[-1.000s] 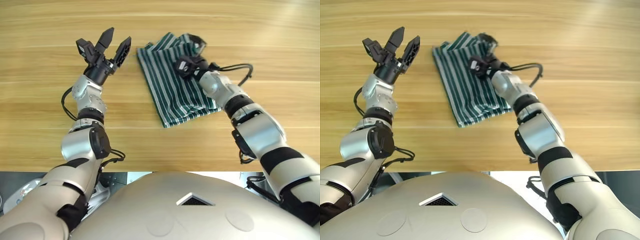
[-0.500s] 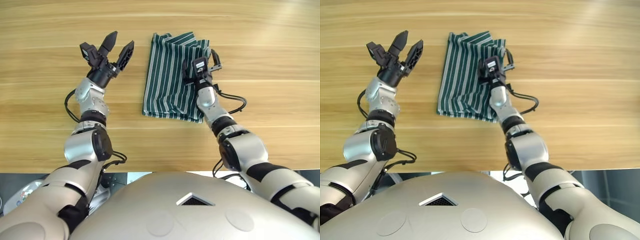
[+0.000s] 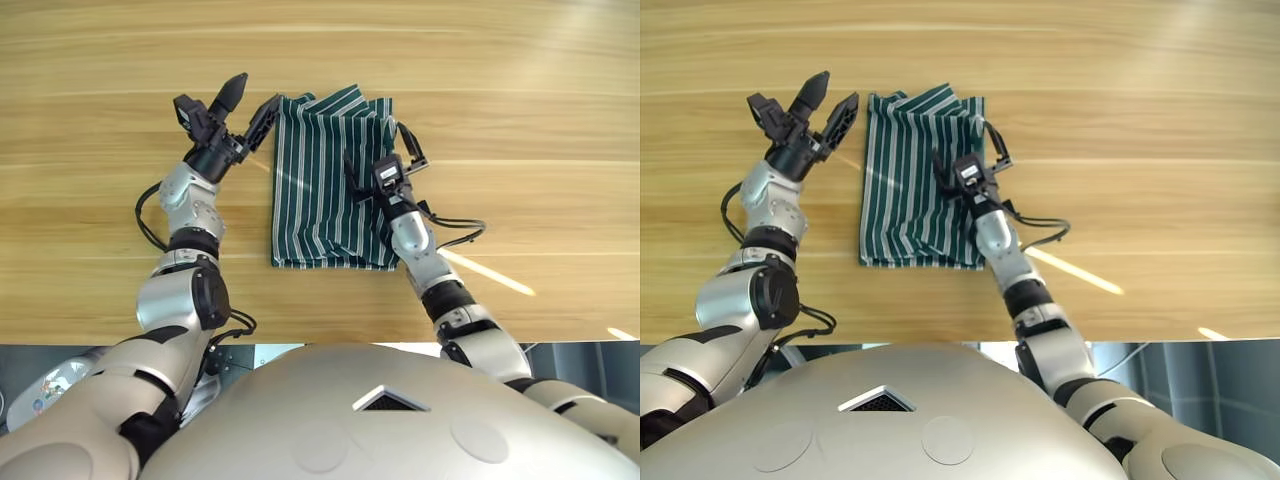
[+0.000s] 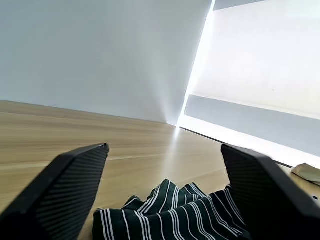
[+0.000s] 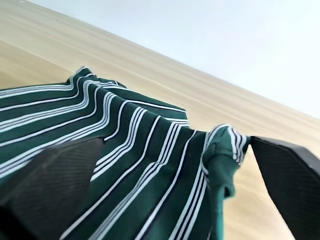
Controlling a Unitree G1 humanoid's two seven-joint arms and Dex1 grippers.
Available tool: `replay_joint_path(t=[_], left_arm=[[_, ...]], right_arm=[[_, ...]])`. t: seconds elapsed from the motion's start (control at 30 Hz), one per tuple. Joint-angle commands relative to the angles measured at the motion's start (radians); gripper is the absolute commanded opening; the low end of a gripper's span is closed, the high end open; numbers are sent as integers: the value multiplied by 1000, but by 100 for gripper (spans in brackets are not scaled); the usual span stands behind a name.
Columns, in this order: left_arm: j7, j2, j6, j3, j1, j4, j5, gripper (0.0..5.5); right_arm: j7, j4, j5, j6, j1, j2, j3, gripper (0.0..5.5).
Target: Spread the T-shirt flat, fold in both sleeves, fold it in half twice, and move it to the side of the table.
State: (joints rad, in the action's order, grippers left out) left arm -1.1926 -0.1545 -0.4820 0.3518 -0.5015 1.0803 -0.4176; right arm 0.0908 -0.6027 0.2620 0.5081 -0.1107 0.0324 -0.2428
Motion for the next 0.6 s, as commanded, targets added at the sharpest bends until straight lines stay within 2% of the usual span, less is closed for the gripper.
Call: replay_joint_path(t=[0.03, 0.17, 0.3, 0.47, 0.6], left_arm=[[-14, -1, -22, -17, 11, -19, 11, 418], [-63, -8, -66, -60, 46, -71, 29, 418], [-170, -41, -82, -122, 134, -246, 23, 418], [-226, -92, -71, -212, 280, -500, 30, 418], [-274, -191, -87, -286, 394, -666, 66, 418]], right_arm=[[-29, 190, -11, -70, 75, 19, 14, 538], [-54, 331, -67, -93, 72, 50, 75, 538], [-148, 442, -123, -80, 61, 132, 118, 538], [-359, 469, -146, -51, 65, 330, 128, 538], [-498, 487, -127, 3, 97, 510, 154, 538]])
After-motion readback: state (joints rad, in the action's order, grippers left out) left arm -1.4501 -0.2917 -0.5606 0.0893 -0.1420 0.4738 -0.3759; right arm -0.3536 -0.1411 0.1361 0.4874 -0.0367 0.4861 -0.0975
